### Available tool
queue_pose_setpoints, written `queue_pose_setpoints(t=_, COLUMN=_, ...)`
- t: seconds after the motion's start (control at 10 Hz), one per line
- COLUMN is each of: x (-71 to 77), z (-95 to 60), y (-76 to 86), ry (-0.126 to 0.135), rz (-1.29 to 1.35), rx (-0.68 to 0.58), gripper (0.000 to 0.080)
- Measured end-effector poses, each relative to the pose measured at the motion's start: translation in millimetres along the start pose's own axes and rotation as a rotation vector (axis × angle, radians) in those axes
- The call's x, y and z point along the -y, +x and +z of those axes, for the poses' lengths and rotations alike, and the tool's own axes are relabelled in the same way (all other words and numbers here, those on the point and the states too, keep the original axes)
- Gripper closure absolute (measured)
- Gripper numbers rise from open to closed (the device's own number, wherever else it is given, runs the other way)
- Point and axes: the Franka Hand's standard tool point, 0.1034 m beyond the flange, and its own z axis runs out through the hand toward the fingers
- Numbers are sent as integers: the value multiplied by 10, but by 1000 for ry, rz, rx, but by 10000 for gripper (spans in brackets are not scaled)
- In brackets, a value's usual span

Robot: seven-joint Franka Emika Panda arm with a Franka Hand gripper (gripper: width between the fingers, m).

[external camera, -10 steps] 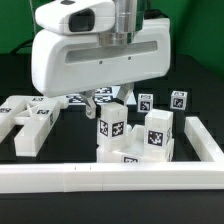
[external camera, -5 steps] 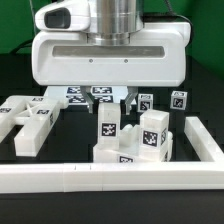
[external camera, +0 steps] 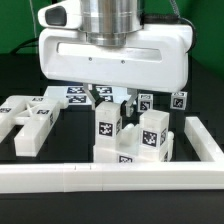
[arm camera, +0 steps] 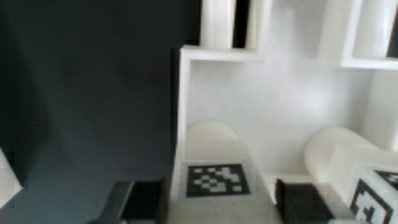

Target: Assemble chair

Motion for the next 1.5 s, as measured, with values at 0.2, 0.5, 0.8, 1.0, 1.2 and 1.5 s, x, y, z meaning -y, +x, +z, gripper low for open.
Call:
queue_pose_setpoints(t=0.2, x=-4, z=2, y=2, ry=-3, rz=-35, rx=-1, gripper=371)
queue_pose_setpoints(t=0.5, x=-28, z=-14, y=34, ry=-22, rz=-353, rx=-12, gripper=169)
queue_pose_setpoints(t=0.8, x=-44, z=-11, y=40, ry=-36, rz=-647, rx=-7, gripper=151)
queue_pose_setpoints(t=1.0, x=-45, z=-15, y=40, ry=-45, rz=-770, rx=-2, gripper=151)
queue_pose_setpoints(t=1.2, x=-59, z=-21, y=48, ry=-68, rz=-949, rx=4, gripper=151)
queue_pose_setpoints(t=1.5, x=-81, z=-25, y=60, ry=-92, rz=-1161, rx=16, gripper=151)
